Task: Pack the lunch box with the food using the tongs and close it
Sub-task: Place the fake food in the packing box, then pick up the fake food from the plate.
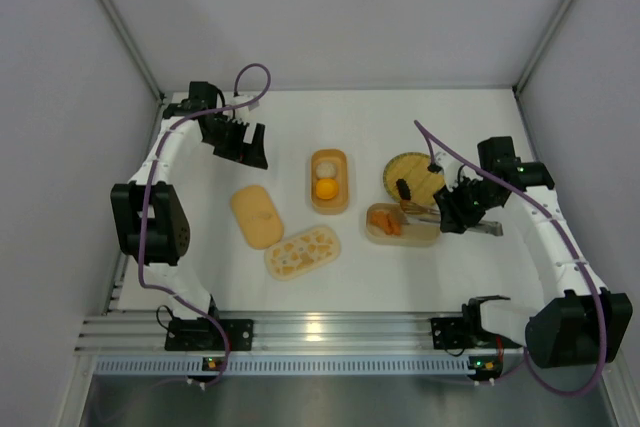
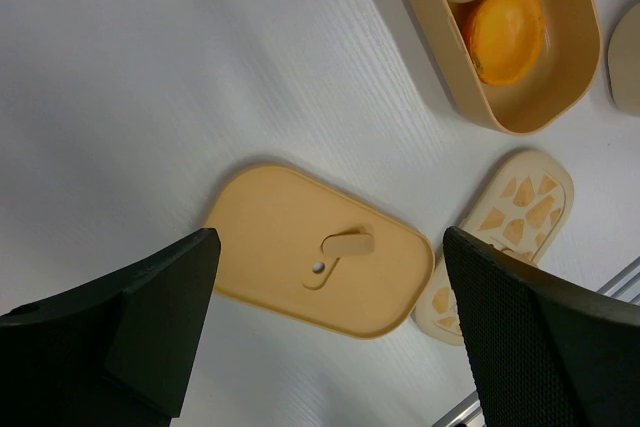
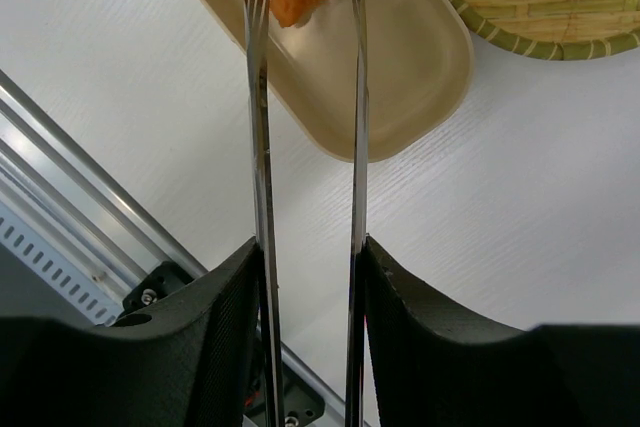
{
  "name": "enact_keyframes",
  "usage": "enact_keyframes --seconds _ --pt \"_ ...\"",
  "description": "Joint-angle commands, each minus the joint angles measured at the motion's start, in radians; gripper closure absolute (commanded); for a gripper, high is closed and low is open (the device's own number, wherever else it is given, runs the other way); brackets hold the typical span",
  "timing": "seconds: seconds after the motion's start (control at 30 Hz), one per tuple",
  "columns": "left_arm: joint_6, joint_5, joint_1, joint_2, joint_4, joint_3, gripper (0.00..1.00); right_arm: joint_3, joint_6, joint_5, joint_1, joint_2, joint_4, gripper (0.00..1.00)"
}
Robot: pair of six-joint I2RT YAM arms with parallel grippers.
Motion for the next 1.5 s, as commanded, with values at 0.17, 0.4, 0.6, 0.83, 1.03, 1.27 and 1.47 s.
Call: enact_keyframes --seconds 0.17,0.4,0.6,0.83,1.03,1.27,1.47 --pt "0.004 0.032 0.002 0.023 0.003 0.045 0.02 0.071 -0.01 -0.038 0.017 -0.022 -0.013 0.59" --pt "0.004 0.035 0.002 0.034 0.003 0.062 0.02 0.137 0.083 -0.043 0.011 -0.01 0.05 0.62" --pt "0.003 0.032 0.002 0.037 0.0 0.071 0.02 0.14 0.158 -0.015 0.007 0.053 0.127 0.62" --pt "0.003 0.026 0.002 0.031 -0.005 0.068 0.02 0.145 0.229 0.065 0.007 0.122 0.194 0.59" --pt "0.006 0.023 0.002 0.026 -0.005 0.062 0.02 0.139 0.274 0.098 0.005 0.148 0.236 0.56" --pt "0.004 0.026 0.002 0.027 -0.006 0.059 0.02 0.142 0.314 0.098 0.005 0.191 0.248 0.54" --pt "0.001 0.018 0.002 0.024 -0.002 0.048 0.02 0.139 0.332 0.097 0.008 0.221 0.268 0.53"
